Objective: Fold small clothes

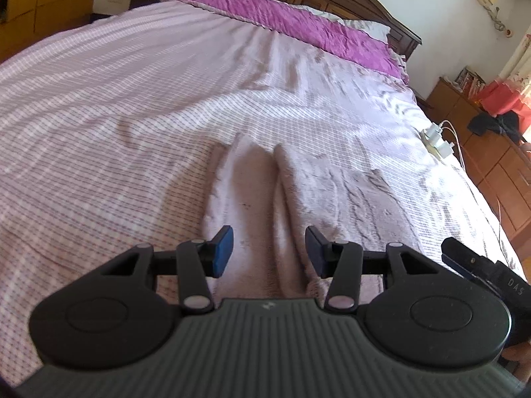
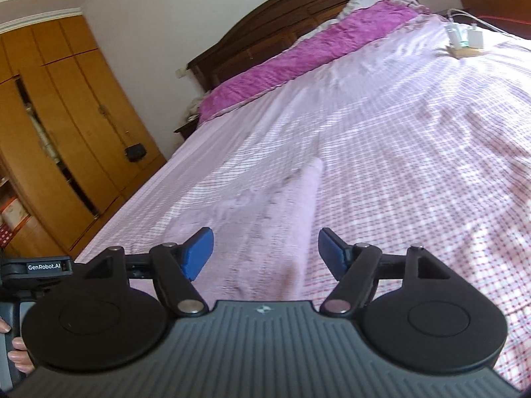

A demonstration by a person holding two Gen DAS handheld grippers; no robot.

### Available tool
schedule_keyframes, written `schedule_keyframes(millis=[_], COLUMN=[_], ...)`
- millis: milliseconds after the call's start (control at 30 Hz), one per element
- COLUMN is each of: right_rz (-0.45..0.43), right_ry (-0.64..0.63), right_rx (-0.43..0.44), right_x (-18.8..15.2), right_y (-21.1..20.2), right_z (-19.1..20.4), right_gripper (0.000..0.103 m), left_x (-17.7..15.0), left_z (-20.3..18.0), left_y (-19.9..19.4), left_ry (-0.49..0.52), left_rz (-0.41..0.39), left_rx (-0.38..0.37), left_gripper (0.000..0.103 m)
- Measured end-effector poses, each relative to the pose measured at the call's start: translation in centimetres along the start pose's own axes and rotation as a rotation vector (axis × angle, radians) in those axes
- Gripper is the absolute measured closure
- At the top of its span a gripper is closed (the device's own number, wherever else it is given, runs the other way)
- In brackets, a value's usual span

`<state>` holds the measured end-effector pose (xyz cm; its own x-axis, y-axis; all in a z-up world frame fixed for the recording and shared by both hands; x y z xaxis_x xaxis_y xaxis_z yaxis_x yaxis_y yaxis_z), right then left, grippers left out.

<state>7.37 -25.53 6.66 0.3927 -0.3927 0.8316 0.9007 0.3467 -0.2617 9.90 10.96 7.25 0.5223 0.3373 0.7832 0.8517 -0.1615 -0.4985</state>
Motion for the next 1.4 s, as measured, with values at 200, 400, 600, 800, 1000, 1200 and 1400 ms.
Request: schedule_keyframes(millis=[200, 400, 600, 800, 1000, 1200, 1400], right_rz=[-0.003, 0.004, 0.023, 0.024, 0.036, 0.04, 0.051], right_ry=[0.013, 0.039, 0.048, 0.042, 0.065, 0.073, 0.084], right_rx=[-0.023, -0.036, -0.038, -0.027, -0.029, -0.022, -0.011], right_x=[-0.5, -0.9, -1.6, -1.9, -2.2, -2.5, -3.0], right_y=[0.0, 0.3, 0.7, 0.7, 1.0, 1.3, 1.6], right_z=[-1.2, -2.0, -2.4, -2.5, -2.9, -2.9, -2.8], right_gripper=[0.024, 0.024, 0.023, 0.023, 0.023, 0.023, 0.023], left_x=[-0.2, -0.8, -1.1, -1.3, -1.8, -1.6, -2.1], left_z=[-1.0, -1.7, -1.6, -2.8, -3.9, -1.8, -2.3], left_y=[2.3, 4.6, 5.4, 5.4, 5.7, 7.1, 7.6], left_ry=[-0.01, 0.003, -0.014, 0.063, 0.179, -0.067, -0.142], left_rz=[0.037, 0.078, 0.067, -0.001, -0.034, 0.025, 0.018], left_rx=[-0.016, 0.012, 0.004, 0.034, 0.046, -0.024, -0.096], left_gripper=[0.053, 0.053, 0.053, 0.053, 0.052, 0.052, 0.048])
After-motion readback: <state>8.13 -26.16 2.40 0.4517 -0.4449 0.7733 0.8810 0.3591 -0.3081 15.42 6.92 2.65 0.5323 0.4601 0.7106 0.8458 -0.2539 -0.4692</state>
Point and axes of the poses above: each gripper's, at about its wrist camera, not at the fingertips, and y roughly the way its jaws point, z to its left, x to its top, the point moved 2 cm from there along y, roughly the way its jaws point, and after that the axes turned 10 degrees about -z, right-handed, at the moved point
